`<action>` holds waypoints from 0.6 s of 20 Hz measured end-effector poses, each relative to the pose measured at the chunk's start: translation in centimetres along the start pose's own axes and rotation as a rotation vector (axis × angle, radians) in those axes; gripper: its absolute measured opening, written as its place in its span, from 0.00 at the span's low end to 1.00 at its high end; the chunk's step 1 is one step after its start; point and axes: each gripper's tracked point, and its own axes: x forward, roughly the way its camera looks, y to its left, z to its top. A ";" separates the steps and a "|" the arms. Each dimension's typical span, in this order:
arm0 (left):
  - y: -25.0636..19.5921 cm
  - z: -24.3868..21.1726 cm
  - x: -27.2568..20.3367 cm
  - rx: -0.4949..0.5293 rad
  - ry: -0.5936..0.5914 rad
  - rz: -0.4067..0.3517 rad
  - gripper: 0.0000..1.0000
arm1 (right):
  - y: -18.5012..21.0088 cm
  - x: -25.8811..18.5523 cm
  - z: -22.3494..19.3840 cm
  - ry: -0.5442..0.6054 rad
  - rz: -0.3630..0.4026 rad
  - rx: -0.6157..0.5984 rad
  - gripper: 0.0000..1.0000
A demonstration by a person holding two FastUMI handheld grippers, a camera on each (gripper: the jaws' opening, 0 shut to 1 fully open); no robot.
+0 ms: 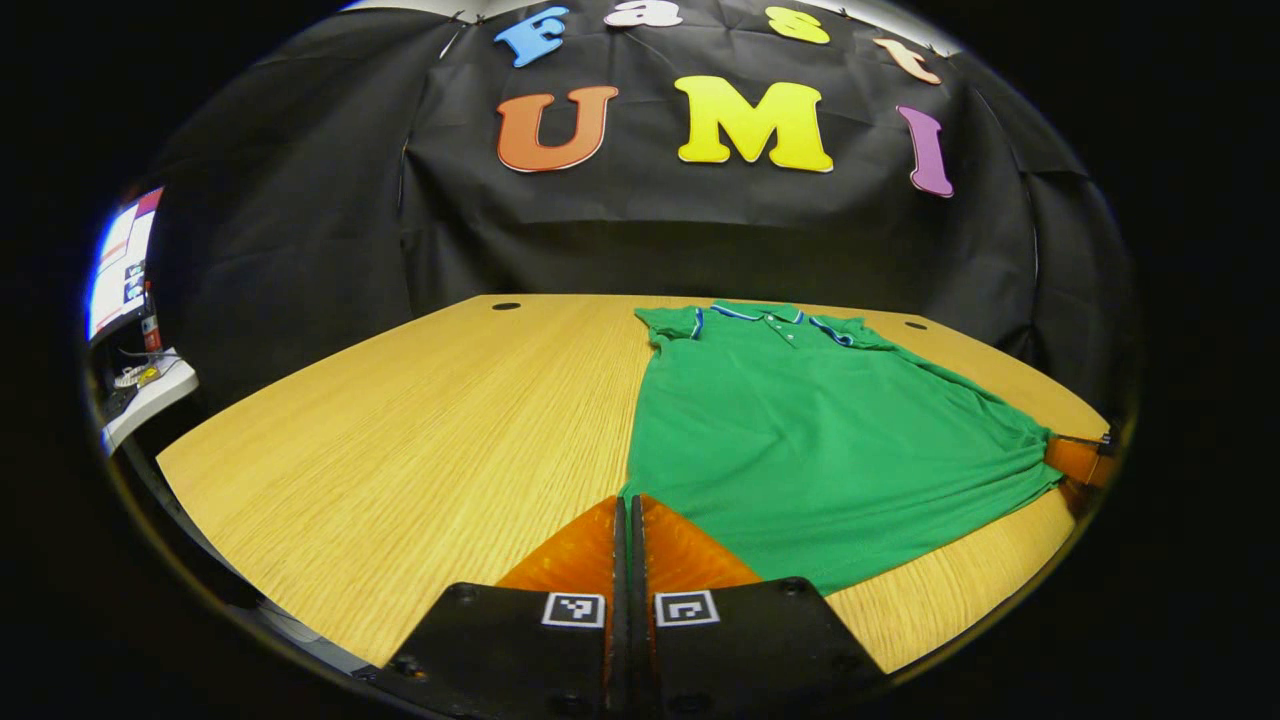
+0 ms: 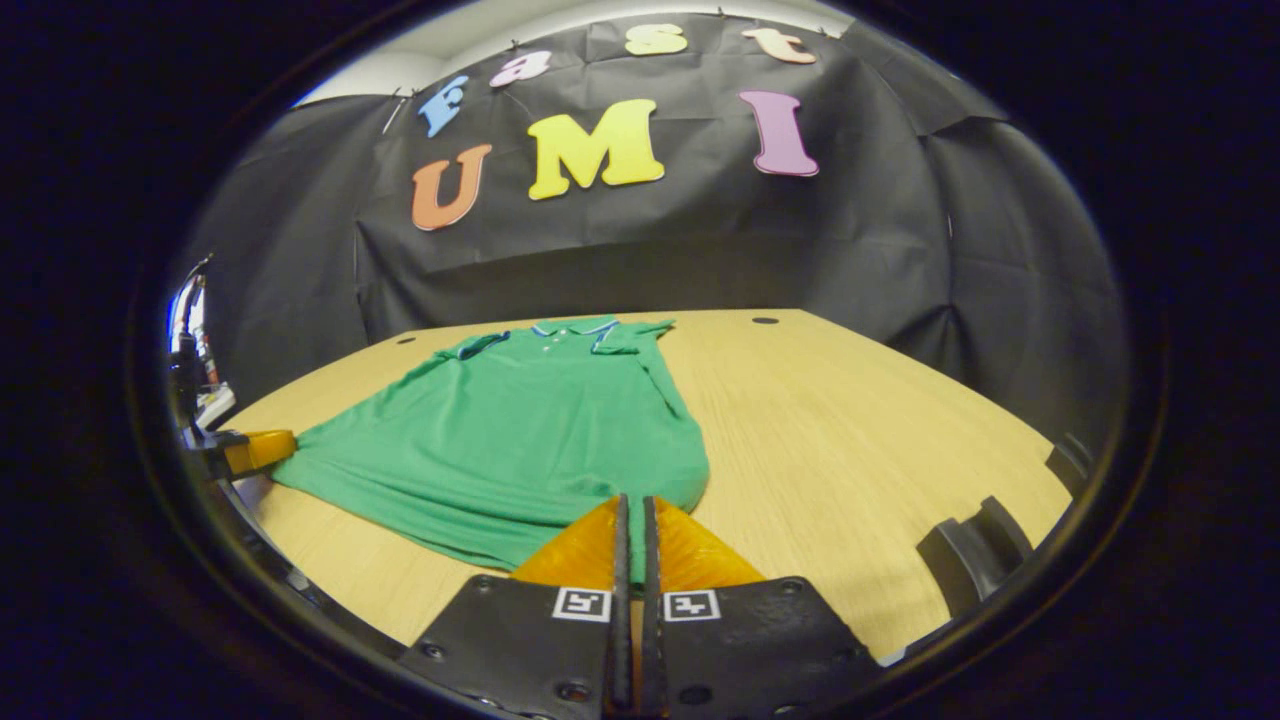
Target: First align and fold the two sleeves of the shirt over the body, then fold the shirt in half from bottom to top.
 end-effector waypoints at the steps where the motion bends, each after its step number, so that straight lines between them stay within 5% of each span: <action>1: 0.0 0.0 0.0 -0.002 -0.001 -0.004 0.06 | 0.0 -0.1 0.0 0.002 -0.001 -0.002 0.01; 12: 0.0 7.7 -0.4 0.039 -0.140 0.015 0.06 | 2.1 -1.0 9.2 -0.191 0.052 -0.056 0.00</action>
